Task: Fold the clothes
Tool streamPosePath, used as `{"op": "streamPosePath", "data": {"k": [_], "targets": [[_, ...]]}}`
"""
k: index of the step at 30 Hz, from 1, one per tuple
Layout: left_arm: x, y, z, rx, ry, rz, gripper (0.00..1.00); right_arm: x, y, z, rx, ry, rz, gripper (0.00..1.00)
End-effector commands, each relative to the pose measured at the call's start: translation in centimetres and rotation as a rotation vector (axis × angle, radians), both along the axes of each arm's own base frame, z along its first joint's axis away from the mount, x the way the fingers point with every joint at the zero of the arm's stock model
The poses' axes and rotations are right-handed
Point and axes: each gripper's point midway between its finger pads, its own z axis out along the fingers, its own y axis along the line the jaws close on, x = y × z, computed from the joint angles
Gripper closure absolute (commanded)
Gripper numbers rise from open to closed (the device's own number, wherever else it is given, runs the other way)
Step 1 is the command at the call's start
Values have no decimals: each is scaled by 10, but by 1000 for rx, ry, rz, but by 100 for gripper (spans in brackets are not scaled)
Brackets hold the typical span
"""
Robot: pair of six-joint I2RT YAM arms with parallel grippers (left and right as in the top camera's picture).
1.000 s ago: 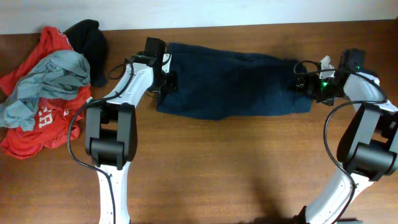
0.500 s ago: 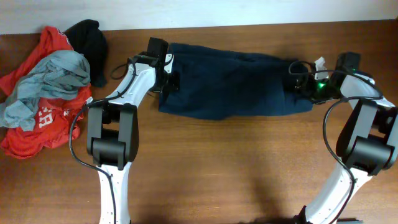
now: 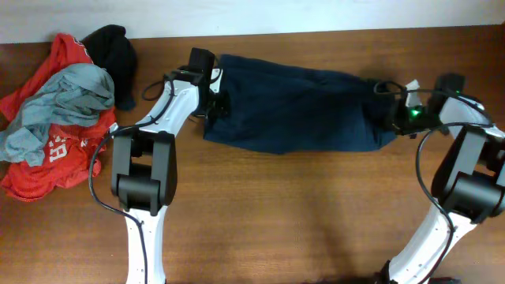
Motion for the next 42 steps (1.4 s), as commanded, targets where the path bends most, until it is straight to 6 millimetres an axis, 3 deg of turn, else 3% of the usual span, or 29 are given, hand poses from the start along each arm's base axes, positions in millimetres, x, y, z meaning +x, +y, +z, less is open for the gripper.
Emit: {"op": "streamPosePath", "data": {"k": [1, 8, 13, 14, 17, 22, 26, 27, 28, 34, 42], "targets": [[-11, -2, -30, 10, 68, -1, 99, 0, -14, 10, 99, -40, -46, 96], [-10, -3, -30, 9, 66, -1, 99, 0, -27, 53, 72, -119, -68, 96], [-9, -3, -30, 8, 62, -1, 100, 0, -9, 96, 0, -183, -12, 96], [-9, -3, -30, 7, 60, -1, 99, -1, 13, 112, -39, -194, 33, 96], [-9, -6, -29, -8, 60, -6, 100, -2, 48, 120, -81, -186, 111, 96], [-9, -7, -29, -14, 61, -7, 100, -3, 126, 110, -114, -157, 285, 96], [-9, -7, -29, -14, 61, -8, 100, -7, 171, 100, -193, -129, 358, 96], [-9, -7, -29, -14, 61, -8, 100, -9, 195, 101, -197, -148, 408, 96], [-9, -7, -29, -15, 60, -8, 99, -10, 207, 102, -196, -158, 430, 96], [-7, -7, -28, -17, 54, -8, 100, -2, 266, 112, -177, -233, 438, 96], [-7, -8, -28, -17, 51, -8, 99, 8, 315, 129, -144, -339, 432, 96]]}}
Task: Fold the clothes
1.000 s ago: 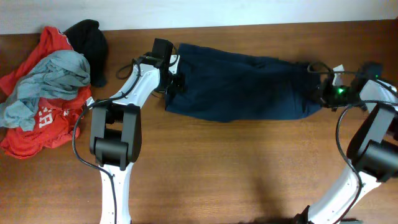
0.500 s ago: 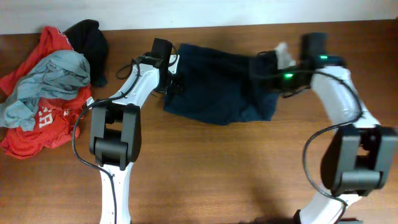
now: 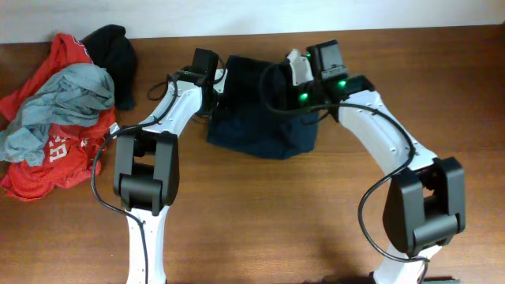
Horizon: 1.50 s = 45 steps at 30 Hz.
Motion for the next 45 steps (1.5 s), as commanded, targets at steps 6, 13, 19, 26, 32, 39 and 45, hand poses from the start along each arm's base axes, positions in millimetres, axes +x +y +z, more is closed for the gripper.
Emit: {"op": "streamPosePath", "data": {"k": [6, 13, 19, 26, 32, 39, 45], "targets": [[-6, 6, -28, 25, 52, 17, 100, 3, 47, 6, 7, -61, -21, 96], [-6, 7, -28, 25, 52, 17, 99, 11, 68, -19, 36, -42, -35, 96], [-5, 7, -28, 24, 49, 18, 99, 14, 79, -34, 55, -23, -40, 96], [-3, 19, -16, -41, 67, 43, 100, 16, 81, -33, 70, -28, -46, 96], [9, 47, 21, -78, 16, 93, 86, 16, 81, -32, 76, -24, -49, 96], [15, 61, 76, -93, -80, 114, 80, 18, 83, -29, 89, -36, -44, 96], [15, 62, 89, -97, -103, 114, 82, 18, 91, -25, 108, -55, -24, 96]]}}
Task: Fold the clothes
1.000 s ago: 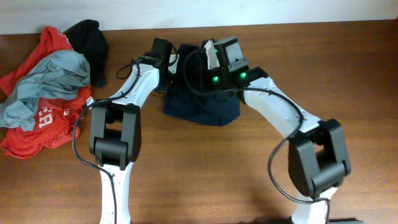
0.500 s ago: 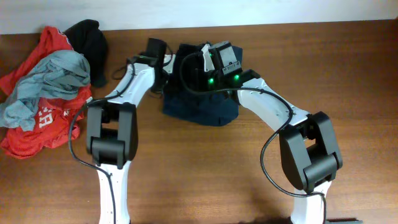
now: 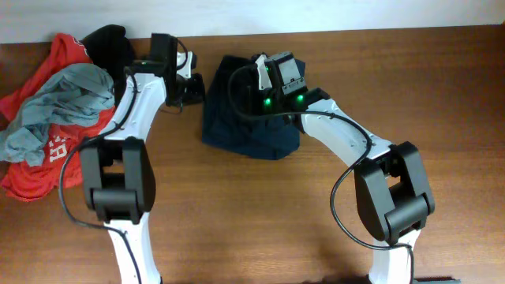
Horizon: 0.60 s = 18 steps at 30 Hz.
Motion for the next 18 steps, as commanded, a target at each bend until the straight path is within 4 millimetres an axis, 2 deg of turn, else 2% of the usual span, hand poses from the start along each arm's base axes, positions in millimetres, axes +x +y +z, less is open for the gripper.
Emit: {"op": "streamPosePath", "data": {"k": [1, 3, 8, 9, 11, 12, 13, 15, 18], "targets": [[0, -1, 20, -3, -35, -8, 84, -2, 17, 7, 33, -24, 37, 96], [0, 1, 27, -4, -49, -4, 85, -3, 25, 10, 43, -46, 51, 96], [3, 27, 71, -5, -136, 40, 84, -10, 54, 11, 61, -90, 97, 94], [4, 36, 82, -5, -156, 57, 80, -11, 57, 11, 60, -96, 100, 85], [3, 55, 101, -4, -192, 94, 77, -12, 63, 12, 63, -109, 108, 51], [2, 64, 109, -3, -207, 110, 76, -13, 65, 13, 67, -115, 113, 30], [1, 74, 120, -2, -226, 130, 74, -13, 67, 14, 70, -121, 115, 13], [-1, 91, 135, 1, -257, 163, 72, -13, 69, 16, 77, -126, 121, 3], [-6, 113, 155, 6, -296, 206, 72, -15, 72, 19, 93, -128, 140, 0]]}}
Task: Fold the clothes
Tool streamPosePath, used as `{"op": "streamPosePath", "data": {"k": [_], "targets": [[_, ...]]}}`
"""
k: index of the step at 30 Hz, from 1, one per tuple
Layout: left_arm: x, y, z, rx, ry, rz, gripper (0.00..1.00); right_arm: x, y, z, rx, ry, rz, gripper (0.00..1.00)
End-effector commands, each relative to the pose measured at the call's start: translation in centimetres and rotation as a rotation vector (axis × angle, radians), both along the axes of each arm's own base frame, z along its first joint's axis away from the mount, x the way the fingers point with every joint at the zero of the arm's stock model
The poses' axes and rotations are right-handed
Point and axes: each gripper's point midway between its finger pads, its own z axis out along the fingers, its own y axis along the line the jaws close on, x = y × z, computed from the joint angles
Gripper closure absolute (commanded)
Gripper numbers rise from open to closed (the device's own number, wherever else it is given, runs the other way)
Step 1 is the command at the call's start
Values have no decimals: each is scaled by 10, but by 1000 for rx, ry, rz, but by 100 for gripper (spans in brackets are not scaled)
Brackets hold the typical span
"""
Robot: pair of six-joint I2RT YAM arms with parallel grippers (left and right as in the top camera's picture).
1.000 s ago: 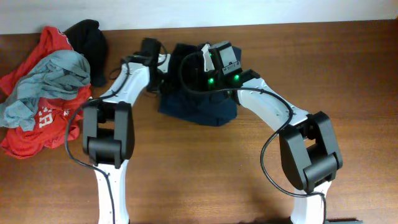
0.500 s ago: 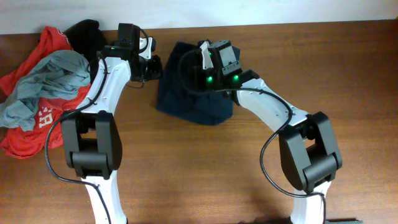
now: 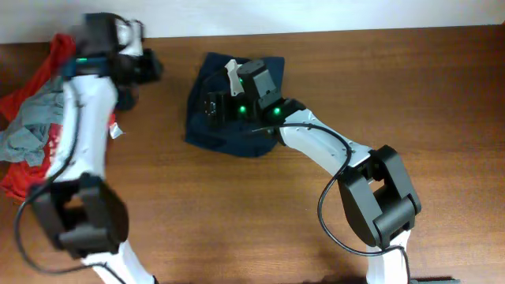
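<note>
A dark navy garment (image 3: 237, 130) lies folded into a compact bundle at the back middle of the wooden table (image 3: 331, 197). My right gripper (image 3: 211, 106) reaches across it from the right. It rests low on the bundle's left part and looks shut on the cloth, though its fingertips are hard to make out. My left gripper (image 3: 148, 67) is motion-blurred at the far left back, clear of the navy garment and beside the pile of clothes. It appears open and holds nothing.
A heap of clothes lies at the left edge: a red shirt (image 3: 24, 170), a grey garment (image 3: 20, 134) on top of it, and a black item mostly hidden behind the left arm. A white wall runs along the table's back edge.
My left arm has swung further left and up, from beside the navy bundle to the clothes pile. My right gripper has moved left across the bundle, and the bundle's left edge has shifted slightly left.
The navy garment first lay spread wide, with a gripper at each end. Then my right gripper had brought the right end over to the middle, halving it. Later my left gripper was off the cloth. Now the garment is a small bundle and my left gripper is at the pile.
</note>
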Motion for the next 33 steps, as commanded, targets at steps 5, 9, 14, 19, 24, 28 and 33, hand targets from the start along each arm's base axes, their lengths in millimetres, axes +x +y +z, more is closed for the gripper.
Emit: {"op": "streamPosePath", "data": {"k": [5, 9, 14, 19, 24, 28, 33], "targets": [[-11, 16, 34, 10, -57, 26, 72, 0, 6, 15, 80, -17, 72, 2], [-15, -12, 29, 36, -47, -65, 72, 10, -28, 28, 93, 15, 35, 3], [-19, -50, 25, 64, -53, -163, 72, 23, -88, 20, 52, 112, -73, 0], [-21, -72, 10, 104, -29, -194, 72, 27, -143, 3, 26, 203, -128, 1], [-19, -90, -31, 110, 31, -228, 81, 31, -172, -12, 10, 258, -188, 1], [-19, -102, -72, 111, 106, -256, 93, 31, -171, -31, 6, 305, -196, 0], [-20, -114, -104, 115, 166, -281, 99, 29, -163, -57, 3, 363, -198, 3]]}}
